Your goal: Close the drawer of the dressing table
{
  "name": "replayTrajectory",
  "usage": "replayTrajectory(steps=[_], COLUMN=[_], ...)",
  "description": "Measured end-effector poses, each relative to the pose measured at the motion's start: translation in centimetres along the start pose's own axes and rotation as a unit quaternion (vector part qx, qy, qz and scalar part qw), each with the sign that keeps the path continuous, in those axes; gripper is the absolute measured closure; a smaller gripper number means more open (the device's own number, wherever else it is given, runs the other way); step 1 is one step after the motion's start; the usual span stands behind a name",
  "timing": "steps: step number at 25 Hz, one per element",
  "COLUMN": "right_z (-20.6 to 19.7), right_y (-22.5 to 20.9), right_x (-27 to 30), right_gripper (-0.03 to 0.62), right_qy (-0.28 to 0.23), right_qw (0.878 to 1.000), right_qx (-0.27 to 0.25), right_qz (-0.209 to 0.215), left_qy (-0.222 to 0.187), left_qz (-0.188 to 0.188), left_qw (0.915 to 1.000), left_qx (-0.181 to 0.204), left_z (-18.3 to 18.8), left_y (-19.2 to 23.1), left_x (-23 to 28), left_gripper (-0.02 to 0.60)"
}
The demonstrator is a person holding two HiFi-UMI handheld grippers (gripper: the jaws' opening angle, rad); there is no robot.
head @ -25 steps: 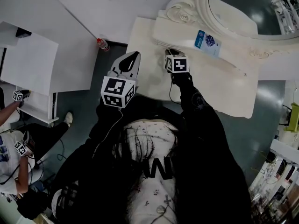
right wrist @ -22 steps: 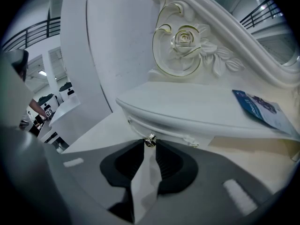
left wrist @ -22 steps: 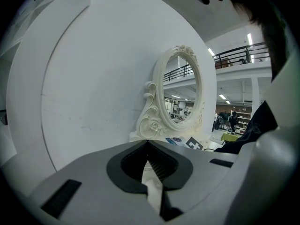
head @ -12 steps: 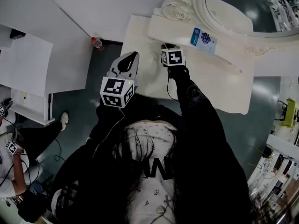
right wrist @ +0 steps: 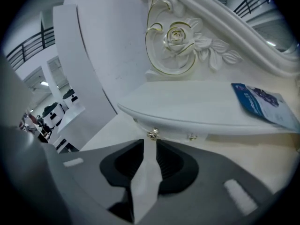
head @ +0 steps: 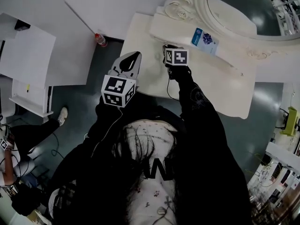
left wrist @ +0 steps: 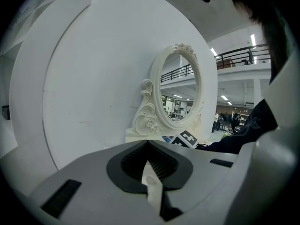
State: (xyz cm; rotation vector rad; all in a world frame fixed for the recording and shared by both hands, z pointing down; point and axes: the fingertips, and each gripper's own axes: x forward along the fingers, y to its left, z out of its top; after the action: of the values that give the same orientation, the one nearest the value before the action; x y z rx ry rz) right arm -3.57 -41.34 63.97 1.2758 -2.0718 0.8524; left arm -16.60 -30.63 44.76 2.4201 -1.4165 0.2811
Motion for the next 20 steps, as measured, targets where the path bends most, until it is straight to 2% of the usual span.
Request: replayTrajectory(steps=[9, 15, 20], right_z=[-2.3, -2.1, -1.7], right_y=[2.4, 2.5, 2.1], right_x=[-6.8, -13.6, -19.4], right_gripper=[0.511, 0.53, 0.531], right_qy=[-0.052, -0.108, -0.163], right_qw=[0.994, 0.986, 0.976], right_qx=[0.025, 0.019, 0.024], right_qz=[0.095, 0.127, 0.143], left_qy=[0.003, -0.007, -0.018], left_qz=[-0.002, 0.0, 0.0], left_qw=[1.0, 0.9999, 0.9998], left_qx=[0.007, 0.012, -0.007], left_z=[-0.6, -0.6, -0.8], left_y=[-3.9, -7.5, -10.7], left_x=[-0.1, 0.0, -0.2], left_gripper=[0.581, 0.581, 0.581])
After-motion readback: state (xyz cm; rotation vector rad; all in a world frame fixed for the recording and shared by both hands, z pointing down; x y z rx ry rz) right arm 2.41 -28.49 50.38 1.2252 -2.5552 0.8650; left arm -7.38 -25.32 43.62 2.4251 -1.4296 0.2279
